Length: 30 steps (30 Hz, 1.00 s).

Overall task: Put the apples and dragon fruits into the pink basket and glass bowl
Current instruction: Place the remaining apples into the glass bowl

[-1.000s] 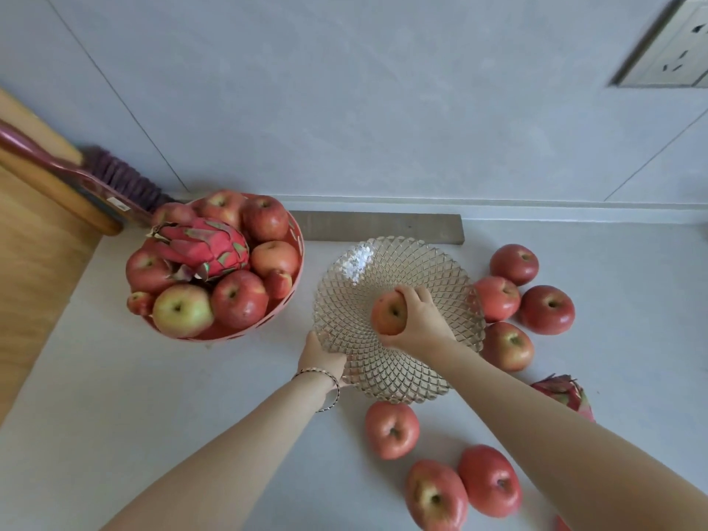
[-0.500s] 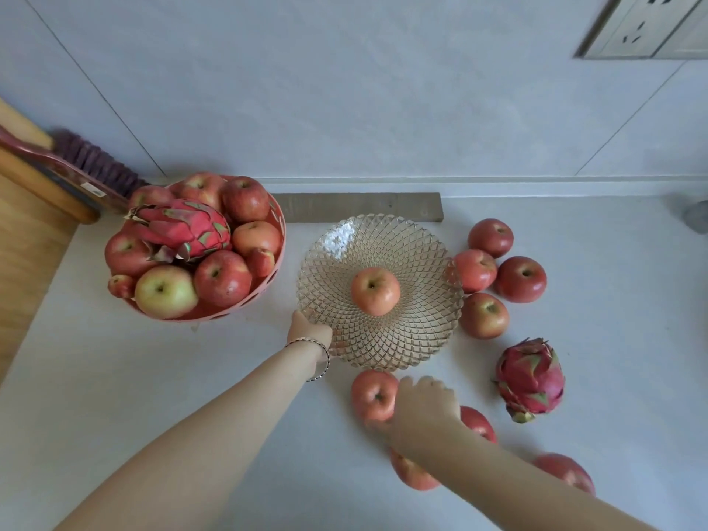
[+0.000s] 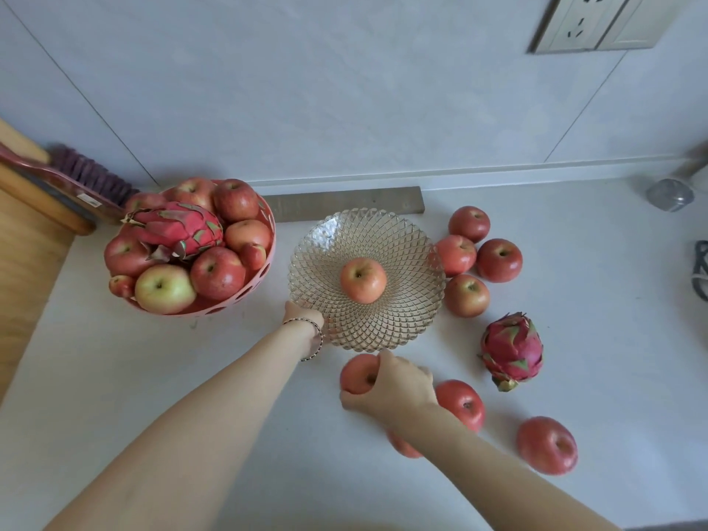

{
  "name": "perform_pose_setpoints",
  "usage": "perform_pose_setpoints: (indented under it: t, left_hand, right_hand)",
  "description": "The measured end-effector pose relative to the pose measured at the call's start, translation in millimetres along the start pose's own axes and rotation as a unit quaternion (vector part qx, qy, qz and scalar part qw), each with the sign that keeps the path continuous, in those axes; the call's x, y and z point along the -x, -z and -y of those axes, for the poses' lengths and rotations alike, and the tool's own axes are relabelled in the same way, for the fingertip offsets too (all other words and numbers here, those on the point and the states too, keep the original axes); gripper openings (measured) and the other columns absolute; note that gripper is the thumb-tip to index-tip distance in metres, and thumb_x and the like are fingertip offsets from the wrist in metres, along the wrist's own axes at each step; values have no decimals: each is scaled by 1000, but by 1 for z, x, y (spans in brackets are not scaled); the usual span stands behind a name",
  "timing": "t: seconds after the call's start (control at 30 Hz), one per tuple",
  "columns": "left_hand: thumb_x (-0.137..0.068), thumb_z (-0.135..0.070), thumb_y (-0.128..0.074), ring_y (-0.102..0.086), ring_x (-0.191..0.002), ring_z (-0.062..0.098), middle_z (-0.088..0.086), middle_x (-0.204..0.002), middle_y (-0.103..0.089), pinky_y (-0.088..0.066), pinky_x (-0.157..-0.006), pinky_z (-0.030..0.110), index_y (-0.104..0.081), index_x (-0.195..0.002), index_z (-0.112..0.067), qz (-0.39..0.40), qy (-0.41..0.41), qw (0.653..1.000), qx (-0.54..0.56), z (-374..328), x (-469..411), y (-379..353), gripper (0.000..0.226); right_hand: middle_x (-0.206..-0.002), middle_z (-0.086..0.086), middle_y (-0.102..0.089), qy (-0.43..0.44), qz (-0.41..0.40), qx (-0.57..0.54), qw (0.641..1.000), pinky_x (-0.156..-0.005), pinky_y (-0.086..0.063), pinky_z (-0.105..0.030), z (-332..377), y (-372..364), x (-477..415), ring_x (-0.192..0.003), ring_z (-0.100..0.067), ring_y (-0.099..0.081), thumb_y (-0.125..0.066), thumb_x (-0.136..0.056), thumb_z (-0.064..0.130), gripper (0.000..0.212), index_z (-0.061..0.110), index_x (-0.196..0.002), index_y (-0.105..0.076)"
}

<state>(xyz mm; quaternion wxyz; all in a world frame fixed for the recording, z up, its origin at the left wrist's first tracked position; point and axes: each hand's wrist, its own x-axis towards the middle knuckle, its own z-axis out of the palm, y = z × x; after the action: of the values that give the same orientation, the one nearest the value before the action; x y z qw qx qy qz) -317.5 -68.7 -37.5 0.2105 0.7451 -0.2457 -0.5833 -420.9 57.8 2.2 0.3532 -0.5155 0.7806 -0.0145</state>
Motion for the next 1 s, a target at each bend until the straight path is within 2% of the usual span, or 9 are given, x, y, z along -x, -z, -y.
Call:
perform_pose_setpoints:
  t: [0.07, 0.23, 0.47, 0.57, 0.67, 0.73, 0.8, 0.9, 1.0]
  left_hand:
    - [-88, 17, -38, -63, -84, 33, 14, -129, -48, -57, -60, 45, -32, -134, -11, 13, 4, 1000, 20, 3, 7, 4, 55]
    - [-88, 9, -48, -48, -124, 38, 15, -142, -41, -49, -95, 48, -23, -143, -6, 24, -2, 999, -47, 30, 8, 27, 62]
    - [-86, 18, -43, -64, -81, 31, 17, -125, -53, -56, -47, 35, -31, -136, -12, 20, 35, 998, 52, 65, 46, 46, 59]
    - [-85, 7, -50, -54, -112, 37, 20, -139, -44, -55, -84, 43, -26, -138, -7, -42, -48, 995, -78, 77, 56, 46, 60]
    - [-77, -8, -60, -32, -131, 41, 23, -145, -29, -31, -108, 53, -28, -141, -5, -151, -371, 836, -376, 100, 72, 36, 71]
    - [-68, -26, -66, -35, -128, 39, 16, -142, -33, -31, -108, 59, -38, -135, -9, -44, -555, 689, -465, 105, 86, 19, 75]
    - [-74, -39, -63, -30, -134, 31, 7, -144, -33, -20, -114, 56, -36, -135, -16, 140, -558, 567, -589, 101, 104, -1, 70]
    - [-79, -36, -64, -19, -140, 33, 13, -148, -26, -3, -116, 52, -21, -142, -15, 173, -509, 403, -741, 104, 112, -30, 79]
    - [-77, -27, -69, -11, -142, 37, 17, -144, -32, 7, -114, 55, -18, -142, -7, 154, -503, 338, -781, 106, 110, -45, 85]
  right_hand:
    - [-84, 7, -57, 12, -11, -63, 998, -82, -39, -33, -1, 19, 13, -81, -18, -53, -65, -62, 55, 48, 20, -90, -49]
    - [-78, 8, -57, -8, -74, -162, 984, -56, -40, -22, -28, 60, 26, -73, -11, -55, -73, -61, 49, 47, 20, -91, -52]
    - [-75, 7, -57, -74, -93, -186, 975, -52, -37, -23, -74, 64, 29, -67, -7, -54, -74, -63, 42, 47, 16, -96, -54]
    - [-75, 6, -55, -72, -93, -183, 976, -52, -35, -23, -83, 60, 33, -66, -6, -51, -75, -64, 41, 47, 15, -97, -54]
    - [-79, 9, -54, -64, -92, -185, 976, -54, -35, -20, -90, 57, 36, -71, -7, -51, -76, -65, 39, 52, 17, -105, -53]
    - [-83, 8, -55, -62, -95, -195, 974, -55, -36, -18, -93, 58, 39, -76, -10, -52, -77, -65, 38, 56, 19, -111, -52]
    - [-86, 7, -55, -66, -102, -202, 972, -57, -36, -18, -97, 61, 41, -79, -12, -52, -77, -65, 38, 59, 18, -114, -52]
    - [-85, 7, -56, -71, -115, -210, 968, -57, -36, -19, -105, 65, 43, -78, -13, -53, -77, -64, 39, 61, 18, -116, -53]
    - [-80, 12, -53, -75, -124, -220, 965, -56, -36, -18, -111, 68, 46, -75, -10, -51, -77, -64, 38, 58, 18, -112, -53]
